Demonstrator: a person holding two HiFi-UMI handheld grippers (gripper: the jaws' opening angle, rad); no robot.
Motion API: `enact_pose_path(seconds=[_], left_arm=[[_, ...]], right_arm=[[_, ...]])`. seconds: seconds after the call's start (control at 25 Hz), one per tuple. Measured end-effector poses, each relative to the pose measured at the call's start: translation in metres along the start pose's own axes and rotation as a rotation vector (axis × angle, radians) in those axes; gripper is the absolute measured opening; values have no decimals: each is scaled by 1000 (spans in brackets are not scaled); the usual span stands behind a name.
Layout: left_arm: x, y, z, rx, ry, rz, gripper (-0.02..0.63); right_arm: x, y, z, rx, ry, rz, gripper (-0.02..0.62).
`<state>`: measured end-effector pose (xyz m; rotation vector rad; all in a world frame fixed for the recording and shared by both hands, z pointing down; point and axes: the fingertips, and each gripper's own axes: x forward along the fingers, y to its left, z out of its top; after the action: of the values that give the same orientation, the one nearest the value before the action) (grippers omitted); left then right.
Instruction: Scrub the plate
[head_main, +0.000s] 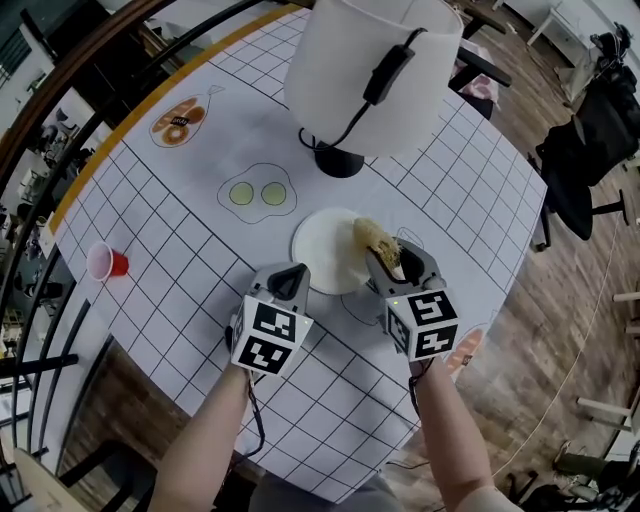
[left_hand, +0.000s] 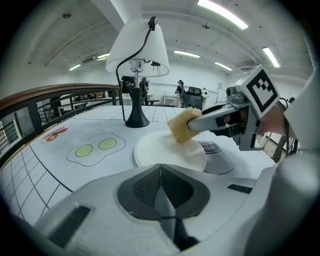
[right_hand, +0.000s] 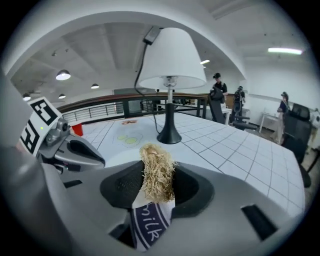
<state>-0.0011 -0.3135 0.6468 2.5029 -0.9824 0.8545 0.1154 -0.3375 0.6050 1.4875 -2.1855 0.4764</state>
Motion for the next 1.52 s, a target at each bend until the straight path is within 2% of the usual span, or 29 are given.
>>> enact_pose_path(seconds=[0.08, 0.12, 0.24, 0.32, 0.36, 0.68, 0.8, 0.88, 1.08, 1.16, 1.24, 1.36, 1.52], left_arm=[[0, 0, 0, 10, -1, 10, 14], [1, 0, -1, 17, -1, 16, 14], [1, 0, -1, 28, -1, 25, 14], [1, 1, -1, 23, -2, 22, 14], [1, 1, -1, 20, -3, 19, 14], [2, -2, -3, 45, 13, 16, 14], [4, -1, -3, 51, 20, 24, 14], [3, -1, -3, 46, 16, 21, 14], [2, -1, -2, 38, 9, 16, 14], [2, -1, -2, 51, 13, 25, 14], [3, -2, -3, 68, 24, 29, 14], [2, -3, -3, 64, 15, 20, 14], [0, 0, -1, 32, -6, 16, 14]], right_arm=[[-7, -8, 8, 48, -40, -31, 155], [-10, -2, 14, 51, -61, -20, 155], [-18, 46, 23, 35, -78, 119, 155], [-19, 79, 16, 35, -47, 209, 155], [-18, 89, 10, 29, -28, 227, 155], [-10, 89, -19, 84, 19, 236, 155], [-13, 74, -24, 66, 25, 206, 155], [-16, 53, -27, 72, 18, 154, 155], [-25, -12, -19, 162, -60, -11, 156], [-32, -20, -13, 184, -95, -31, 156], [-40, -5, -4, 181, -125, 12, 156], [-51, 44, 3, 146, -145, 138, 156], [-46, 95, -20, 86, -74, 231, 156]])
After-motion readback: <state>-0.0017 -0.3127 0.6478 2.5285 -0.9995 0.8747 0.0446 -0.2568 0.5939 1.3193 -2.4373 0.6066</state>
